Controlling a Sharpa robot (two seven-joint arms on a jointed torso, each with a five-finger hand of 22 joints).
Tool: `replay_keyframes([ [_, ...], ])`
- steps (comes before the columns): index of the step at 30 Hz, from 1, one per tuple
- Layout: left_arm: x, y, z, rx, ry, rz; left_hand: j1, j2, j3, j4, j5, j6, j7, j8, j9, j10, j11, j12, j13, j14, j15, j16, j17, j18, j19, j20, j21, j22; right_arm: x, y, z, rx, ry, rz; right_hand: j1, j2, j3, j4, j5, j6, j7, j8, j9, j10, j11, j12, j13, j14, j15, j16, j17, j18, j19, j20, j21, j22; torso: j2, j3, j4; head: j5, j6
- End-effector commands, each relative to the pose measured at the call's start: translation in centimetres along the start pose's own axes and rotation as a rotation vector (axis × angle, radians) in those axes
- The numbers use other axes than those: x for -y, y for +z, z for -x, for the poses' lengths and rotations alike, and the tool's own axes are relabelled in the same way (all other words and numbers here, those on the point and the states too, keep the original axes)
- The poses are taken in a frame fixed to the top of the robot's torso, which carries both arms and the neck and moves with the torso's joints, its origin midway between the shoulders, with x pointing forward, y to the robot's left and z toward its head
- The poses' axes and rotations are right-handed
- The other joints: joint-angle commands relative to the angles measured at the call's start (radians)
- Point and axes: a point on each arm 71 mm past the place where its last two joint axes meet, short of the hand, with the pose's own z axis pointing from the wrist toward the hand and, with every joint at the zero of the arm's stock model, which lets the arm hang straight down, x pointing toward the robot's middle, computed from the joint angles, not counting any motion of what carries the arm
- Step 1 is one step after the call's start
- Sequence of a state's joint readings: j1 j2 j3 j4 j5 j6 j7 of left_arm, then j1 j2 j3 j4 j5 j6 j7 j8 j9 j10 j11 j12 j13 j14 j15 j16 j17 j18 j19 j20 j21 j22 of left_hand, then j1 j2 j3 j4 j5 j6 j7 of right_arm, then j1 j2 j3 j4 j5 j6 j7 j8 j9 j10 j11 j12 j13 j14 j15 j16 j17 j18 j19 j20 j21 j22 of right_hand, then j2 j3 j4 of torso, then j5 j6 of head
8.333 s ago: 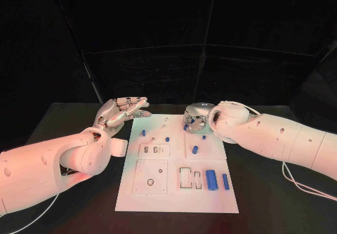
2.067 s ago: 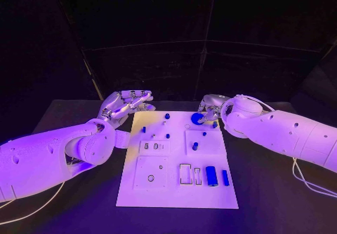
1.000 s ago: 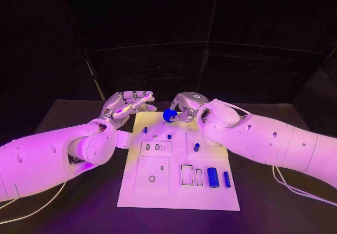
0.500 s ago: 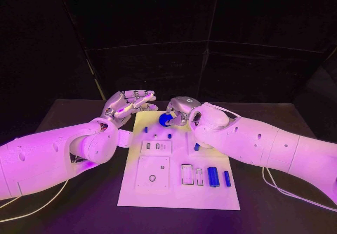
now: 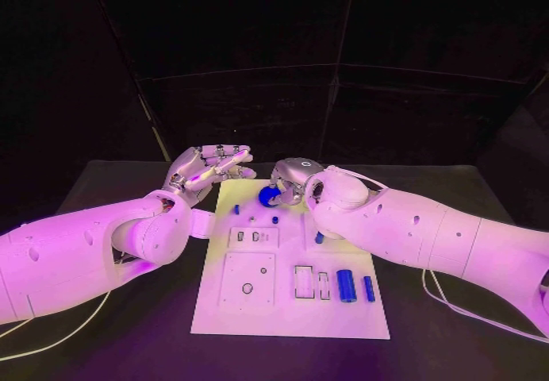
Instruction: Assemble the parts on the task board
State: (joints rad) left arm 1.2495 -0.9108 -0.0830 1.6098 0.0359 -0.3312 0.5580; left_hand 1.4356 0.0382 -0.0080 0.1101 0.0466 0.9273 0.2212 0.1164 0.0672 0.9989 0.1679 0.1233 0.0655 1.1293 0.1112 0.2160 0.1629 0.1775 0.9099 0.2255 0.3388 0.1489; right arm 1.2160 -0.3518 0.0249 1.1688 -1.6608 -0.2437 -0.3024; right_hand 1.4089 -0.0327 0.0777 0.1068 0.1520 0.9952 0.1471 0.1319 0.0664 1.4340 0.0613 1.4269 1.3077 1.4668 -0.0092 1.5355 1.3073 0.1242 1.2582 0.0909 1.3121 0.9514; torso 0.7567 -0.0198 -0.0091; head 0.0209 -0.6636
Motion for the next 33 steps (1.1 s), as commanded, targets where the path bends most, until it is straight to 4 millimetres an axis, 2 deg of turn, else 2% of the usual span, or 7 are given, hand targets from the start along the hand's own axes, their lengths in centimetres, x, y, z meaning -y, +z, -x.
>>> replay_keyframes([
  [1, 0.13, 0.05, -0.15, -0.015, -0.003, -0.009, 0.005, 0.004, 0.001, -0.005, 0.003, 0.004, 0.001, -0.006, -0.002, 0.005, 0.001, -0.005, -0.002, 0.005, 0.003, -0.007, 0.001, 0.005, 0.006, -0.001, -0.004, -0.001, 0.0, 0.04, -0.03, -0.013, -0.018, -0.004, -0.018, -0.004, 0.004, 0.001, -0.003, -0.028, 0.007, -0.016, -0.003, -0.011, 0.005, -0.011, 0.032, 0.083, 0.0, 0.003, 0.162, -0.006, 0.0, 0.005, -0.004, -0.003, 0.0, 0.0001, -0.0004, -0.004, 0.0],
  [4, 0.13, 0.05, -0.13, -0.015, -0.003, -0.009, 0.005, 0.004, 0.001, -0.005, 0.003, 0.004, 0.001, -0.006, -0.002, 0.005, 0.001, -0.005, -0.002, 0.005, 0.003, -0.007, 0.001, 0.005, 0.006, -0.001, -0.004, -0.001, -0.03, 0.07, -0.05, -0.014, -0.019, -0.002, -0.038, -0.015, -0.002, 0.007, -0.012, -0.068, 0.016, -0.038, -0.003, -0.018, 0.014, -0.018, 0.024, 0.083, 0.008, 0.002, 0.161, -0.006, -0.002, 0.012, -0.006, -0.008, 0.0, 0.0001, 0.0, -0.003, -0.001],
  [10, 0.14, 0.04, -0.1, -0.014, -0.002, -0.008, 0.005, 0.004, 0.001, -0.005, 0.003, 0.004, 0.001, -0.006, -0.002, 0.005, 0.001, -0.005, -0.002, 0.005, 0.003, -0.007, 0.001, 0.005, 0.006, -0.001, -0.004, -0.001, 0.05, 0.1, -0.08, -0.017, -0.019, -0.006, -0.087, -0.029, -0.019, 0.041, 0.012, -0.11, 0.03, -0.06, -0.001, -0.033, 0.027, -0.031, 0.009, 0.083, 0.02, 0.002, 0.161, -0.005, -0.006, 0.024, -0.009, -0.013, 0.0, -0.0002, 0.0004, -0.003, -0.003],
  [17, 0.14, 0.02, -0.05, -0.012, -0.001, -0.007, 0.005, 0.004, 0.001, -0.005, 0.003, 0.004, 0.001, -0.006, -0.002, 0.005, 0.001, -0.005, -0.002, 0.005, 0.003, -0.007, 0.001, 0.005, 0.006, -0.001, -0.004, -0.001, 0.08, 0.13, -0.27, -0.042, -0.004, -0.008, -0.137, -0.046, -0.029, 0.108, 0.014, -0.125, 0.036, -0.059, 0.002, -0.036, 0.035, -0.031, 0.01, 0.083, 0.027, 0.004, 0.166, -0.004, -0.007, 0.032, -0.009, -0.015, 0.0, 0.0, 0.0001, -0.003, -0.004],
  [20, 0.13, 0.02, -0.04, -0.012, -0.001, -0.007, 0.004, 0.004, 0.001, -0.005, 0.003, 0.004, 0.001, -0.007, -0.002, 0.005, 0.001, -0.006, -0.002, 0.005, 0.003, -0.007, 0.001, 0.005, 0.006, -0.001, -0.004, -0.002, 0.1, 0.15, -0.47, -0.068, 0.009, -0.01, -0.191, -0.042, -0.059, 0.16, 0.063, -0.124, 0.037, -0.056, 0.003, -0.035, 0.036, -0.028, 0.014, 0.084, 0.029, 0.006, 0.171, -0.004, -0.006, 0.034, -0.008, -0.015, 0.0, -0.0001, 0.0003, -0.003, -0.004],
  [22, 0.13, 0.02, -0.04, -0.011, -0.001, -0.006, 0.004, 0.004, 0.001, -0.005, 0.003, 0.004, 0.001, -0.007, -0.002, 0.005, 0.001, -0.006, -0.002, 0.005, 0.003, -0.007, 0.001, 0.005, 0.006, -0.001, -0.004, -0.002, 0.1, 0.16, -0.6, -0.085, 0.015, -0.011, -0.21, -0.035, -0.076, 0.176, 0.082, -0.118, 0.036, -0.052, 0.004, -0.033, 0.035, -0.026, 0.017, 0.085, 0.028, 0.007, 0.173, -0.005, -0.006, 0.034, -0.007, -0.013, 0.0, 0.0, 0.0005, -0.002, -0.004],
  [33, 0.14, 0.0, -0.03, -0.01, 0.0, -0.005, 0.003, 0.004, 0.001, -0.006, 0.003, 0.004, 0.002, -0.008, -0.002, 0.004, 0.002, -0.007, -0.002, 0.005, 0.003, -0.008, 0.001, 0.005, 0.006, -0.001, -0.004, -0.002, 0.35, 0.14, -0.99, -0.137, 0.024, -0.021, -0.216, -0.022, -0.099, 0.177, 0.078, -0.126, 0.037, -0.058, 0.002, -0.025, 0.036, -0.017, 0.03, 0.087, 0.028, 0.01, 0.183, -0.007, 0.0, 0.034, 0.0, -0.002, 0.0, 0.0003, 0.0004, -0.002, -0.005],
])
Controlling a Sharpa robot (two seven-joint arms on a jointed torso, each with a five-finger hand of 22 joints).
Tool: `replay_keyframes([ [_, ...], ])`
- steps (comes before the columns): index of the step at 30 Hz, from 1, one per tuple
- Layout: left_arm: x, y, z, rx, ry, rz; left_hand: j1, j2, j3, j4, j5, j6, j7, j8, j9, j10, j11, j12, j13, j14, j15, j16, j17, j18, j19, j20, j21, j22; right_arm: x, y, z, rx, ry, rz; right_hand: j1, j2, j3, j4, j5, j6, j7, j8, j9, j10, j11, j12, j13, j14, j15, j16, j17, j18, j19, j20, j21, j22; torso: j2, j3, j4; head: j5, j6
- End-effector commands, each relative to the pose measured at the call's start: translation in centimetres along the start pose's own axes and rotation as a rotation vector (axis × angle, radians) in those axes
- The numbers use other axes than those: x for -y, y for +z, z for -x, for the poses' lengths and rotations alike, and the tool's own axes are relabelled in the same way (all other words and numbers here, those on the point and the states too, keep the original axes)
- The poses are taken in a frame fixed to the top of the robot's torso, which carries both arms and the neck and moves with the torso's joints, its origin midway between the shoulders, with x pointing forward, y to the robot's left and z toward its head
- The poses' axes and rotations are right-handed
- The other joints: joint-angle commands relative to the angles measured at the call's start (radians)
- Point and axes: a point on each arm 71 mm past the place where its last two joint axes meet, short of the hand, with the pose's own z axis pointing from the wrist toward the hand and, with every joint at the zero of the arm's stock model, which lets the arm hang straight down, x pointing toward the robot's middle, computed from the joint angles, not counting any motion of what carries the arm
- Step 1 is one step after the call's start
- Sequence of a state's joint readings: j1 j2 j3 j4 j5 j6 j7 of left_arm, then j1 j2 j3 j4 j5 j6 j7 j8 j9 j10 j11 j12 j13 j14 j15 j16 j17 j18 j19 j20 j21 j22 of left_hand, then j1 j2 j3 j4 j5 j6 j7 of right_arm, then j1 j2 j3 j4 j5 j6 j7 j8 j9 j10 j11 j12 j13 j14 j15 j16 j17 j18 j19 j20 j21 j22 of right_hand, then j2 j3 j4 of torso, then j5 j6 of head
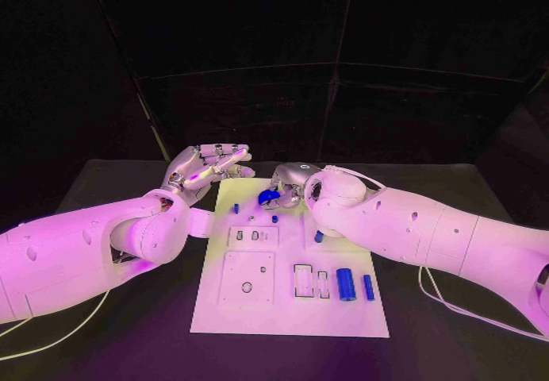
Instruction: Assemble the parts on the task board
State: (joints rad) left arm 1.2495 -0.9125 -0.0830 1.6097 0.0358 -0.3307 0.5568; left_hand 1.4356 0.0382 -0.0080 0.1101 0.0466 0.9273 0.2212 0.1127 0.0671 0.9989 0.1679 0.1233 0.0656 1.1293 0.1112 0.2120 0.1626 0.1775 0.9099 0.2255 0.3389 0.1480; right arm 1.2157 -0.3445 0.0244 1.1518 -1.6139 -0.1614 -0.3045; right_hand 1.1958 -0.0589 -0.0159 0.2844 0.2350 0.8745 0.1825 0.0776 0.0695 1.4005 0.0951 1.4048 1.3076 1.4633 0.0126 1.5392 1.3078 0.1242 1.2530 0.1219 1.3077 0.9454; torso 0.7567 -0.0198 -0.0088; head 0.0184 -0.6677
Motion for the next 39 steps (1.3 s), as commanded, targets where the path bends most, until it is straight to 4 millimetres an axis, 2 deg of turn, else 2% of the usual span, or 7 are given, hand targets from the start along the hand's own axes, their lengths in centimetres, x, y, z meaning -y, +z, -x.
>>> replay_keyframes([
  [1, 0.1, 0.0, -0.1, -0.011, -0.001, -0.006, 0.003, 0.004, 0.001, -0.006, 0.003, 0.004, 0.002, -0.004, -0.002, 0.004, 0.002, -0.007, -0.002, 0.005, 0.003, -0.004, 0.002, 0.005, 0.006, -0.001, -0.004, -0.001, 0.1, 0.0, -0.2, -0.044, 0.007, -0.001, 0.0, 0.006, -0.007, -0.002, -0.008, -0.006, 0.002, -0.004, -0.001, 0.011, 0.003, 0.007, 0.033, 0.091, 0.007, 0.007, 0.185, -0.008, 0.007, 0.003, 0.006, 0.007, 0.0, 0.0003, 0.0002, 0.0, -0.002],
  [16, 0.2, -0.1, 0.3, -0.003, 0.004, -0.007, 0.003, 0.004, 0.001, -0.007, 0.003, 0.003, 0.003, -0.006, -0.002, 0.004, 0.003, -0.008, -0.002, 0.006, 0.003, -0.005, 0.002, 0.005, 0.007, -0.001, -0.004, -0.002, 2.1, -2.8, 2.1, 0.221, 0.143, 0.16, 0.106, 0.022, -0.013, -0.069, -0.032, -0.011, 0.005, -0.01, -0.002, 0.004, 0.005, 0.0, 0.026, 0.09, 0.009, 0.006, 0.182, -0.006, 0.002, 0.005, 0.004, -0.001, -0.003, 0.0011, -0.002, 0.003, 0.001],
  [21, 0.2, -0.1, 0.5, 0.0, 0.005, -0.007, 0.003, 0.004, 0.001, -0.007, 0.003, 0.003, 0.003, -0.006, -0.002, 0.004, 0.003, -0.008, -0.002, 0.006, 0.003, -0.005, 0.002, 0.005, 0.007, -0.001, -0.004, -0.002, 5.0, -5.2, 2.8, 0.239, 0.235, 0.201, 0.148, 0.028, -0.009, -0.101, -0.03, 0.003, 0.001, -0.002, 0.001, -0.002, 0.001, -0.006, 0.021, 0.084, 0.008, -0.002, 0.16, -0.002, -0.012, 0.004, -0.006, -0.022, -0.005, 0.0011, -0.005, 0.004, 0.005],
  [25, 0.3, -0.2, 0.7, 0.003, 0.007, -0.007, 0.003, 0.004, 0.001, -0.007, 0.003, 0.003, 0.003, -0.006, -0.002, 0.004, 0.003, -0.009, -0.002, 0.006, 0.004, -0.006, 0.002, 0.005, 0.007, -0.001, -0.005, -0.002, 8.6, -7.0, 3.2, 0.224, 0.319, 0.17, 0.208, 0.025, -0.001, -0.15, -0.02, 0.019, -0.005, 0.003, 0.002, -0.012, -0.005, -0.017, 0.01, 0.081, 0.002, -0.007, 0.147, 0.0, -0.021, 0.0, -0.015, -0.037, -0.013, 0.0041, -0.0211, 0.018, 0.006],
  [30, 0.2, -0.2, 0.8, 0.004, 0.007, -0.007, 0.003, 0.005, 0.002, -0.008, 0.003, 0.003, 0.003, -0.006, -0.002, 0.004, 0.003, -0.009, -0.002, 0.006, 0.004, -0.006, 0.002, 0.005, 0.007, -0.001, -0.005, -0.002, 13.2, -9.2, 3.5, 0.211, 0.41, 0.102, 0.236, 0.023, -0.001, -0.18, -0.032, 0.038, -0.011, 0.01, 0.003, -0.009, -0.01, -0.017, 0.012, 0.082, -0.003, -0.007, 0.151, -0.001, -0.02, -0.005, -0.016, -0.037, -0.017, 0.0112, -0.0349, 0.003, 0.011],
  [34, 0.2, -0.1, 0.8, 0.0, 0.005, -0.007, 0.003, 0.005, 0.002, -0.008, 0.003, 0.003, 0.003, -0.006, -0.002, 0.004, 0.003, -0.009, -0.002, 0.006, 0.004, -0.006, 0.002, 0.005, 0.007, -0.001, -0.005, -0.002, 15.4, -10.2, 3.2, 0.203, 0.436, 0.063, 0.255, 0.026, 0.003, -0.201, -0.038, 0.038, -0.012, 0.007, 0.001, -0.009, -0.012, -0.019, 0.011, 0.083, -0.005, -0.007, 0.152, -0.001, -0.02, -0.007, -0.016, -0.038, -0.018, 0.0174, -0.0389, 0.0, 0.012],
  [39, 0.1, 0.0, 0.8, 0.0, 0.005, -0.006, 0.003, 0.005, 0.003, -0.009, 0.003, 0.004, 0.003, -0.006, -0.002, 0.005, 0.002, -0.009, -0.002, 0.006, 0.004, -0.007, 0.002, 0.005, 0.007, -0.001, -0.005, -0.002, 17.3, -11.0, 2.0, 0.178, 0.433, 0.024, 0.273, 0.027, 0.007, -0.223, -0.038, 0.038, -0.012, 0.004, 0.0, -0.008, -0.013, -0.02, 0.011, 0.083, -0.006, -0.007, 0.153, -0.001, -0.02, -0.008, -0.016, -0.039, -0.016, 0.014, -0.0362, -0.011, 0.008],
])
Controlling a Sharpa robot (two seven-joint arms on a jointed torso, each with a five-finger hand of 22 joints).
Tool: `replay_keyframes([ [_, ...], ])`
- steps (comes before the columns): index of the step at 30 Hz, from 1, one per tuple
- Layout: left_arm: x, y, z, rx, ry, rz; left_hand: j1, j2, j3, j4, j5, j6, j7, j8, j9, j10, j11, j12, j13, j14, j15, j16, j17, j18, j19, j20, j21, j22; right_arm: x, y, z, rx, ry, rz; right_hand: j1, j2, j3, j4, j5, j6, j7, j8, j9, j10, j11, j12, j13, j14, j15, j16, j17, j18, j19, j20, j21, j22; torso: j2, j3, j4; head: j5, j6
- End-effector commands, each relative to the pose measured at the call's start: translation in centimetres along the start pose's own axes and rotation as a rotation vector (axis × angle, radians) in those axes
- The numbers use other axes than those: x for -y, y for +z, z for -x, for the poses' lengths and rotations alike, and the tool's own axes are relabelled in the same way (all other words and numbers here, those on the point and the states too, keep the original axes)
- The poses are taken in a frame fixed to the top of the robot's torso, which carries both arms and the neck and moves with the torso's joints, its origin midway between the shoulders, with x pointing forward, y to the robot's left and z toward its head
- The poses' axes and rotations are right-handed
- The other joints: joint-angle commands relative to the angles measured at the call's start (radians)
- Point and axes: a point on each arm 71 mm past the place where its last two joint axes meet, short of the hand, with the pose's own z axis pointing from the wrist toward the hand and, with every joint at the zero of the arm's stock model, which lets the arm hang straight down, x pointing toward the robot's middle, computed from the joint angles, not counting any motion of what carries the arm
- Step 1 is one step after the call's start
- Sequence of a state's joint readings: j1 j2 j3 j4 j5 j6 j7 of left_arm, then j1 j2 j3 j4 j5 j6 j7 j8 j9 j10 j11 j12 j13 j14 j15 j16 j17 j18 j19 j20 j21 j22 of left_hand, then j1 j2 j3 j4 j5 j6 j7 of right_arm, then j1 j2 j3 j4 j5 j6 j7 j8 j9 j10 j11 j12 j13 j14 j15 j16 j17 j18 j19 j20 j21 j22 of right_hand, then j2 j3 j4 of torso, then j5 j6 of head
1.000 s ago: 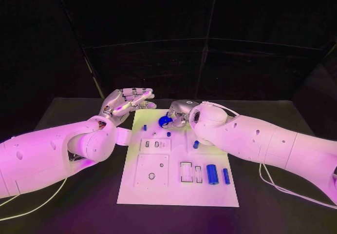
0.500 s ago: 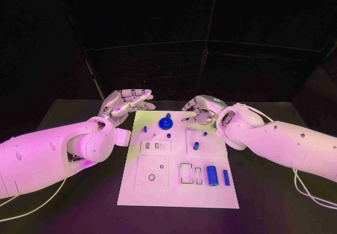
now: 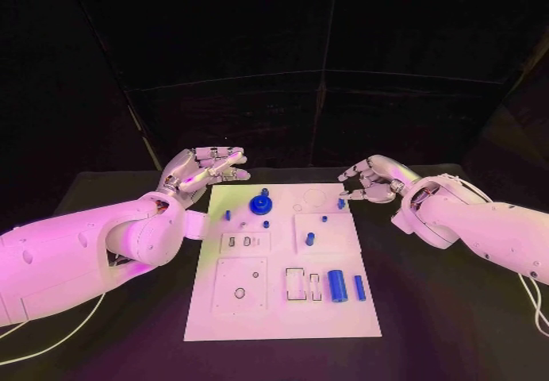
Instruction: Assemble the parts on the task board
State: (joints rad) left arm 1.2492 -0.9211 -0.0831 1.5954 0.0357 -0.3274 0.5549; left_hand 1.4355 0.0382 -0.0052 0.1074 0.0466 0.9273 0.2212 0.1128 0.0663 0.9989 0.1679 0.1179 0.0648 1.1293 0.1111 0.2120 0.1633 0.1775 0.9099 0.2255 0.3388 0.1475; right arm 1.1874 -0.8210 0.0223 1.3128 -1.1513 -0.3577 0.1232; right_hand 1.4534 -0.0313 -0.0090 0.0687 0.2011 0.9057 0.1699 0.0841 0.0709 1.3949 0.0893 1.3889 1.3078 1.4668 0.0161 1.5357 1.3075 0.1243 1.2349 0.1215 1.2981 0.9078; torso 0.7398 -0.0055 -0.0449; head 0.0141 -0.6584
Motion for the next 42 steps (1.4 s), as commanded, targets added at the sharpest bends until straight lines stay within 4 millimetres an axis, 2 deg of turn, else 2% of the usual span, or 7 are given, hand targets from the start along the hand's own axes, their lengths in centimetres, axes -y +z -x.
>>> replay_keyframes([
  [1, 0.1, 0.1, -0.1, -0.017, -0.004, -0.008, 0.003, 0.005, 0.0, -0.006, 0.003, 0.004, 0.003, -0.006, -0.001, 0.005, 0.002, -0.004, -0.001, 0.006, 0.004, -0.007, 0.001, 0.005, 0.007, -0.001, -0.005, -0.002, 0.5, -0.2, -0.3, -0.025, 0.048, 0.016, 0.016, -0.001, 0.0, -0.008, -0.004, 0.006, 0.001, -0.003, -0.002, -0.003, -0.007, -0.004, 0.011, 0.08, -0.009, -0.003, 0.153, -0.001, -0.002, -0.008, -0.007, -0.002, 0.001, 0.0, -0.0006, -0.007, -0.002],
  [7, 0.0, 0.2, -0.1, -0.016, -0.004, -0.007, 0.003, 0.005, 0.0, -0.006, 0.003, 0.004, 0.003, -0.006, -0.001, 0.005, 0.002, -0.004, -0.001, 0.006, 0.004, -0.007, 0.001, 0.005, 0.007, -0.001, -0.005, -0.002, 1.7, -0.3, -1.2, -0.055, 0.039, -0.008, 0.019, -0.002, 0.001, -0.013, -0.003, 0.006, 0.001, -0.004, -0.002, -0.002, -0.007, -0.004, 0.011, 0.08, -0.009, -0.003, 0.153, -0.001, -0.002, -0.008, -0.007, -0.002, 0.003, -0.0015, 0.0034, -0.011, -0.005],
  [12, -0.1, 0.3, 0.0, -0.013, -0.002, -0.007, 0.003, 0.005, 0.0, -0.006, 0.003, 0.004, 0.003, -0.006, -0.001, 0.005, 0.002, -0.004, -0.001, 0.006, 0.004, -0.007, 0.001, 0.005, 0.007, -0.001, -0.005, -0.002, 2.4, -0.1, -1.8, -0.066, 0.017, -0.032, 0.02, -0.002, 0.001, -0.015, -0.002, 0.005, 0.001, -0.004, -0.002, -0.003, -0.007, -0.005, 0.011, 0.08, -0.009, -0.003, 0.154, -0.001, -0.002, -0.008, -0.007, -0.002, 0.001, -0.0037, 0.0018, -0.008, -0.008],
  [28, -0.2, 0.5, 0.1, -0.011, 0.0, -0.006, 0.003, 0.005, 0.0, -0.006, 0.003, 0.004, 0.003, -0.006, -0.001, 0.005, 0.002, -0.004, -0.001, 0.006, 0.004, -0.007, 0.001, 0.005, 0.007, -0.001, -0.005, -0.002, 3.0, 0.6, -2.1, -0.027, 0.029, -0.088, 0.016, 0.013, 0.007, -0.018, 0.0, 0.009, 0.003, -0.004, -0.002, 0.005, -0.005, 0.003, 0.021, 0.082, -0.008, 0.001, 0.165, -0.002, 0.002, -0.008, -0.003, 0.005, 0.001, -0.0034, 0.0023, -0.012, -0.015],
  [29, -0.2, 0.5, 0.1, -0.012, 0.0, -0.005, 0.003, 0.005, 0.0, -0.006, 0.003, 0.004, 0.003, -0.006, -0.001, 0.005, 0.002, -0.004, -0.001, 0.006, 0.004, -0.007, 0.001, 0.005, 0.007, -0.001, -0.005, -0.002, 3.0, 0.7, -2.1, -0.03, 0.029, -0.09, 0.018, 0.015, 0.009, -0.021, -0.003, 0.012, 0.003, -0.003, -0.001, 0.006, -0.005, 0.003, 0.021, 0.082, -0.008, 0.001, 0.165, -0.002, 0.003, -0.007, -0.002, 0.005, 0.001, -0.0034, 0.0023, -0.012, -0.015],
  [33, -0.3, 0.5, 0.1, -0.013, -0.001, -0.005, 0.003, 0.005, 0.0, -0.006, 0.003, 0.004, 0.003, -0.006, -0.001, 0.005, 0.002, -0.004, -0.001, 0.006, 0.004, -0.007, 0.001, 0.005, 0.007, -0.001, -0.005, -0.002, 2.9, 0.8, -2.3, -0.042, 0.023, -0.094, 0.044, 0.031, 0.037, -0.058, -0.077, 0.025, 0.003, -0.002, -0.002, 0.008, -0.006, 0.004, 0.024, 0.082, -0.009, 0.001, 0.166, -0.002, 0.003, -0.008, -0.001, 0.005, 0.001, -0.0027, 0.0023, -0.008, -0.015],
  [42, -0.3, 0.5, 0.1, -0.011, 0.0, -0.002, 0.003, 0.006, 0.001, -0.008, 0.003, 0.005, 0.002, -0.007, -0.001, 0.006, 0.002, -0.004, -0.001, 0.007, 0.004, -0.009, 0.002, 0.005, 0.007, -0.001, -0.005, -0.002, 3.0, 1.0, -2.5, -0.05, 0.019, -0.1, 0.05, 0.036, 0.051, -0.076, -0.085, 0.034, 0.002, 0.0, -0.001, 0.012, -0.007, 0.008, 0.03, 0.083, -0.009, 0.002, 0.169, -0.003, 0.006, -0.008, 0.001, 0.01, 0.001, -0.0026, 0.0034, -0.009, -0.018],
])
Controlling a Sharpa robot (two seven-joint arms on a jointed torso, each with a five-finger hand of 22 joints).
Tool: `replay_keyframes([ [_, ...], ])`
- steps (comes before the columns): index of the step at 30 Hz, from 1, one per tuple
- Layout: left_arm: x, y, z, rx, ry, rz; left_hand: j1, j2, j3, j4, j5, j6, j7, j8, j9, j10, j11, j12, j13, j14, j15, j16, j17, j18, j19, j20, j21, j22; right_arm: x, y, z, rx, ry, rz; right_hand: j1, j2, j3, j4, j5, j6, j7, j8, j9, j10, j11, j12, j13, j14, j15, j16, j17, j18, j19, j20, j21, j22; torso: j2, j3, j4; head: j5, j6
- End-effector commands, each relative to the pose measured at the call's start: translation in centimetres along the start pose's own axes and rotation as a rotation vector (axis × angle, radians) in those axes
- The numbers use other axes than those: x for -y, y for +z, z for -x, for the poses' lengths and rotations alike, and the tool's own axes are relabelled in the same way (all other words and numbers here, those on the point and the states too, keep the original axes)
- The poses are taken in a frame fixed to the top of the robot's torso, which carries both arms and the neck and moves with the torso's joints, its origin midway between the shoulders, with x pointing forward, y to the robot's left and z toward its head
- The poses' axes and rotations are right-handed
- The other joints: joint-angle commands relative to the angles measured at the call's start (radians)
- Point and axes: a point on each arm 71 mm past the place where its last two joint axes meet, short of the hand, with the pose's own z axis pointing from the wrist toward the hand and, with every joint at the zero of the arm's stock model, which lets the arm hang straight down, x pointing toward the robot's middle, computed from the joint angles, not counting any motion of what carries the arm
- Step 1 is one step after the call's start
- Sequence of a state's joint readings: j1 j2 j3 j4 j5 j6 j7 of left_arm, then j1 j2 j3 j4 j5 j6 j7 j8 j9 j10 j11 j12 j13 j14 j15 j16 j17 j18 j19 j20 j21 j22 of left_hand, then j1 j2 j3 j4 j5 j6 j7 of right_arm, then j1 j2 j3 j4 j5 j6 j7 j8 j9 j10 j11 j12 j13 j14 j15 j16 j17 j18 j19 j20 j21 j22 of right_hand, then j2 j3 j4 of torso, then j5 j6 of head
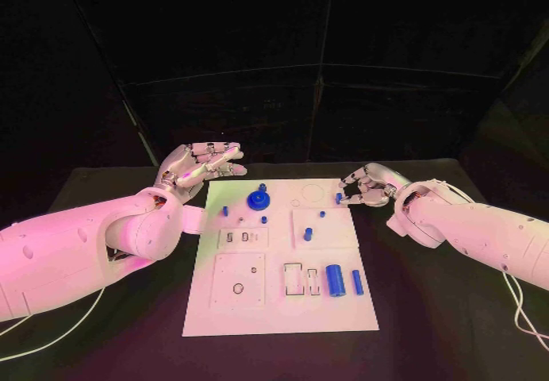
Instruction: Assemble the parts on the task board
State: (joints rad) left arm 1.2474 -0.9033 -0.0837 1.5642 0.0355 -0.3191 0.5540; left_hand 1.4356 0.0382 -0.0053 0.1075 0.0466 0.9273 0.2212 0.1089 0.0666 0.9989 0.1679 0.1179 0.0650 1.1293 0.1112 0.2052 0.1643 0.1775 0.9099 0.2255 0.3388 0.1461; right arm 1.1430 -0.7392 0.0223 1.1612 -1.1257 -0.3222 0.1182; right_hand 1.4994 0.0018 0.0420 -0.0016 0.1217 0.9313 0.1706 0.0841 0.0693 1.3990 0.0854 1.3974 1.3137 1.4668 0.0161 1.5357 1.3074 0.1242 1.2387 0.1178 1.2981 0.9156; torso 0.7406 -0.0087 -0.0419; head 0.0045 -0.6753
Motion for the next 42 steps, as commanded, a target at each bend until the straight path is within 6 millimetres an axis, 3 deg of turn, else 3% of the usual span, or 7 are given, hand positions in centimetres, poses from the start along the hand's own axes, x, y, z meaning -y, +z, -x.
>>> replay_keyframes([
  [1, 0.07, 0.05, -0.17, -0.015, -0.003, -0.005, 0.003, 0.006, 0.001, -0.008, 0.003, 0.005, 0.002, -0.003, -0.001, 0.006, 0.002, -0.004, -0.001, 0.007, 0.004, -0.002, 0.001, 0.005, 0.007, -0.001, -0.005, -0.001, -0.08, 0.12, -0.05, -0.011, -0.003, -0.003, 0.004, 0.004, 0.001, -0.006, -0.006, 0.009, 0.002, 0.0, 0.0, 0.008, -0.003, 0.0, 0.024, 0.083, -0.009, 0.002, 0.169, -0.003, 0.002, -0.005, 0.001, 0.002, 0.0, 0.0007, 0.0004, 0.0, -0.001],
  [30, 0.06, 0.06, -0.17, -0.015, -0.003, -0.003, 0.003, 0.006, 0.001, -0.008, 0.003, 0.005, 0.002, -0.003, -0.001, 0.006, 0.002, -0.004, -0.001, 0.007, 0.004, -0.002, 0.001, 0.005, 0.007, -0.001, -0.005, -0.001, -0.53, 0.74, -0.88, -0.057, -0.02, -0.004, -0.029, 0.018, 0.038, -0.03, -0.006, 0.076, -0.013, 0.017, 0.002, 0.019, -0.015, 0.008, 0.037, 0.084, -0.019, 0.004, 0.174, -0.003, 0.006, -0.012, 0.006, 0.007, 0.0, 0.0018, -0.0003, -0.001, -0.011],
  [42, 0.05, 0.07, -0.14, -0.014, -0.003, -0.002, 0.004, 0.006, 0.002, -0.01, 0.002, 0.005, 0.002, -0.005, -0.001, 0.006, 0.002, -0.006, -0.001, 0.007, 0.004, -0.003, 0.001, 0.005, 0.007, -0.001, -0.005, -0.001, -0.52, 0.75, -0.85, -0.052, -0.021, -0.004, -0.062, 0.039, 0.07, -0.035, 0.007, 0.149, -0.041, 0.047, 0.009, 0.022, -0.039, 0.008, 0.039, 0.084, -0.038, 0.003, 0.173, -0.003, 0.007, -0.028, 0.006, 0.007, -0.001, 0.0027, -0.0005, -0.002, -0.014],
])
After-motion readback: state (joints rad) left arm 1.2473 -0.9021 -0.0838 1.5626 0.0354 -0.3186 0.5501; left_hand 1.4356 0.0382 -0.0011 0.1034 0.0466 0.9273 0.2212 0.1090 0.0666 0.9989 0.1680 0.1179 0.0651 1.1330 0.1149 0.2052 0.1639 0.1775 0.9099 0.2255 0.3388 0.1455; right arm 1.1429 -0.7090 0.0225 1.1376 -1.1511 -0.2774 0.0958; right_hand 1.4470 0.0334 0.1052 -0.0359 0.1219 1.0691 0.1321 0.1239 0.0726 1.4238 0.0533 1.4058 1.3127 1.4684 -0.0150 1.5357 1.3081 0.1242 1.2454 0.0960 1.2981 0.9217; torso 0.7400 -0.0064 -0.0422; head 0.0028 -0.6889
